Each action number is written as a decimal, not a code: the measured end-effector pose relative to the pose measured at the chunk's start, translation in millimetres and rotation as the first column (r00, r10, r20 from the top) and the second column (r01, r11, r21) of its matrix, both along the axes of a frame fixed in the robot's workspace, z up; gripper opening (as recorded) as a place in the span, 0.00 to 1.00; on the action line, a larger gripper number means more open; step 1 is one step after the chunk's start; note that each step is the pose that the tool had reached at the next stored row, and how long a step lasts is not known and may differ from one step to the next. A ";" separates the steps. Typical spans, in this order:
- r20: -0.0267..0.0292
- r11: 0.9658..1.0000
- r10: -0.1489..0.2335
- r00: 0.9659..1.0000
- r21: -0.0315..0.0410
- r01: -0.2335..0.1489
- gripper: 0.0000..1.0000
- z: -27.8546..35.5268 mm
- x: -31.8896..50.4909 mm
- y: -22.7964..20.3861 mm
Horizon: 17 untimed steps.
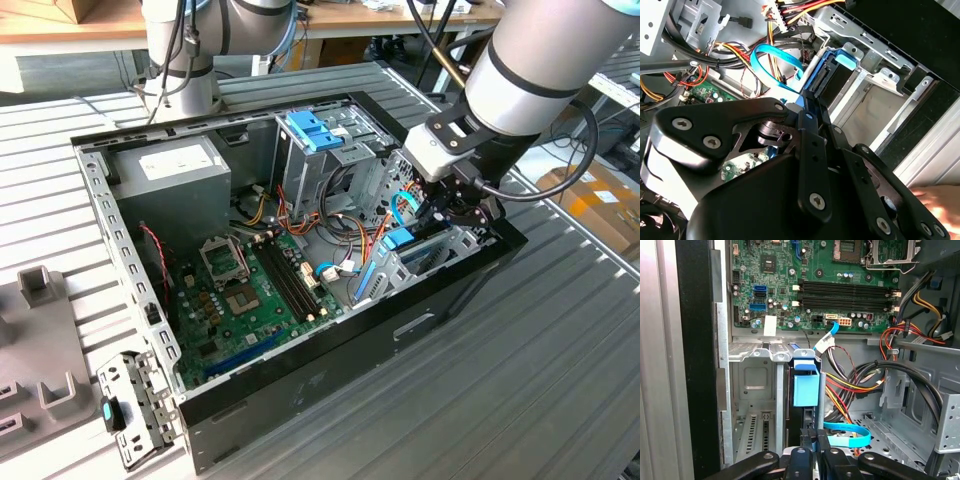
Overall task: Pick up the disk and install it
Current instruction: 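Insert the first disk wire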
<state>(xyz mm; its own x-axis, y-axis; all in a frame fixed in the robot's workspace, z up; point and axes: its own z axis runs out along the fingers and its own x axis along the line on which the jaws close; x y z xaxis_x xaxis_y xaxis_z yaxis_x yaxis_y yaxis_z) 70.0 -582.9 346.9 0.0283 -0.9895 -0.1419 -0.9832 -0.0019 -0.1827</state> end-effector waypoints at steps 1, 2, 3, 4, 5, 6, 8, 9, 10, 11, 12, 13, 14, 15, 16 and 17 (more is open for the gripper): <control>0.000 1.000 0.000 1.000 0.000 0.000 0.16 0.0 0.0 0.0; 0.000 1.000 0.000 1.000 0.000 0.000 0.16 0.0 0.0 0.0; 0.000 1.000 0.000 1.000 0.000 0.000 0.16 0.0 0.0 0.0; 0.000 1.000 0.000 1.000 0.000 0.000 0.16 0.0 0.0 0.0; 0.000 1.000 0.000 1.000 0.000 0.000 0.16 0.0 0.0 0.0; 0.000 1.000 0.000 1.000 0.000 0.000 0.16 0.0 0.0 0.0; -0.002 1.000 0.000 1.000 0.000 0.000 0.16 0.0 0.0 0.0; -0.003 1.000 0.000 1.000 0.000 0.000 0.16 0.0 0.0 0.0; -0.003 1.000 0.000 1.000 0.000 0.000 0.16 0.0 0.0 0.0; -0.003 1.000 -0.001 1.000 0.000 0.001 0.16 -0.1 0.0 0.0; -0.003 1.000 -0.003 1.000 0.000 0.003 0.16 -0.5 0.0 0.1; -0.003 1.000 -0.005 1.000 0.000 0.005 0.16 -0.6 0.1 0.0; -0.003 1.000 -0.012 1.000 0.000 0.012 0.16 -0.7 0.0 0.0; -0.003 1.000 -0.012 1.000 0.000 0.012 0.16 -0.8 0.0 0.0; -0.003 1.000 -0.012 1.000 0.000 0.012 0.16 -0.8 0.0 0.0; -0.003 1.000 -0.012 1.000 0.000 0.012 0.16 -0.8 0.0 0.0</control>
<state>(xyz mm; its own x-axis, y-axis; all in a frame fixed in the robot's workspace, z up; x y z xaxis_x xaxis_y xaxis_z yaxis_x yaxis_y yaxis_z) 70.0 -582.9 346.1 0.0160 -0.9897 -0.1420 -0.9836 0.0099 -0.1799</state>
